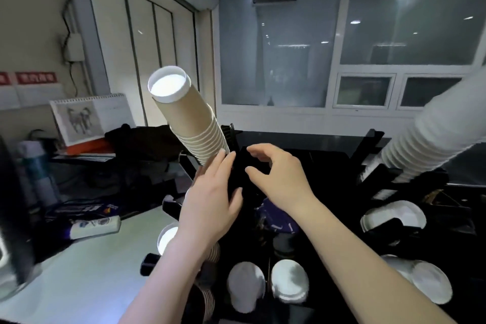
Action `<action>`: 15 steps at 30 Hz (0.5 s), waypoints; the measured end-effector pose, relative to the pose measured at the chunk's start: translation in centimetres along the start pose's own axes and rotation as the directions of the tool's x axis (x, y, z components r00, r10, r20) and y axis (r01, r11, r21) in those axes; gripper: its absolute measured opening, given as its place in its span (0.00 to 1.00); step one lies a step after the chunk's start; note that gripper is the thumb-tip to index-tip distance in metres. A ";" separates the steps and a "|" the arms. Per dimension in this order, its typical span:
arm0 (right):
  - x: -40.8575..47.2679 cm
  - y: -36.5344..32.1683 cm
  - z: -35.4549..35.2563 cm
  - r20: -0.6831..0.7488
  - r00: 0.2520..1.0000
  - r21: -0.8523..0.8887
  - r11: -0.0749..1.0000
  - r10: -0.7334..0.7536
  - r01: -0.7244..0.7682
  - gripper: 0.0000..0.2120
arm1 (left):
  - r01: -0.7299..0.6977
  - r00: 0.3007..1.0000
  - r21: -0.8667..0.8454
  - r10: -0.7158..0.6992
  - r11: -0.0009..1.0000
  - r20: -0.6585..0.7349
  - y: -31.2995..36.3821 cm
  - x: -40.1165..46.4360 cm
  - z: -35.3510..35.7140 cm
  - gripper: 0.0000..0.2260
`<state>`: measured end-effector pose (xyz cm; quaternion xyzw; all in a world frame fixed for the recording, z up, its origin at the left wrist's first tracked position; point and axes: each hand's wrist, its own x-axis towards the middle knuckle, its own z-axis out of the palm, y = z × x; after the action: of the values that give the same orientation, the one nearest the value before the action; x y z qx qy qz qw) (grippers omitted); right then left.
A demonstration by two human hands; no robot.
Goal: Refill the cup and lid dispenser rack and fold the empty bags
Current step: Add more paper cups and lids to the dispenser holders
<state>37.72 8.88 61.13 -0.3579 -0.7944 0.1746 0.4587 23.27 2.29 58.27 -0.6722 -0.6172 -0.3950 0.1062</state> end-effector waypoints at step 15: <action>8.5 -3.5 8.3 0.050 0.998 0.201 0.979 0.028 -0.037 0.47 | 0.004 0.999 0.115 -0.009 0.993 0.043 -10.4 2.1 -3.4 0.28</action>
<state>26.42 13.07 64.09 -0.3181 -0.7772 0.2703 0.4709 12.26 3.88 58.35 -0.6712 -0.6433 -0.3445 0.1303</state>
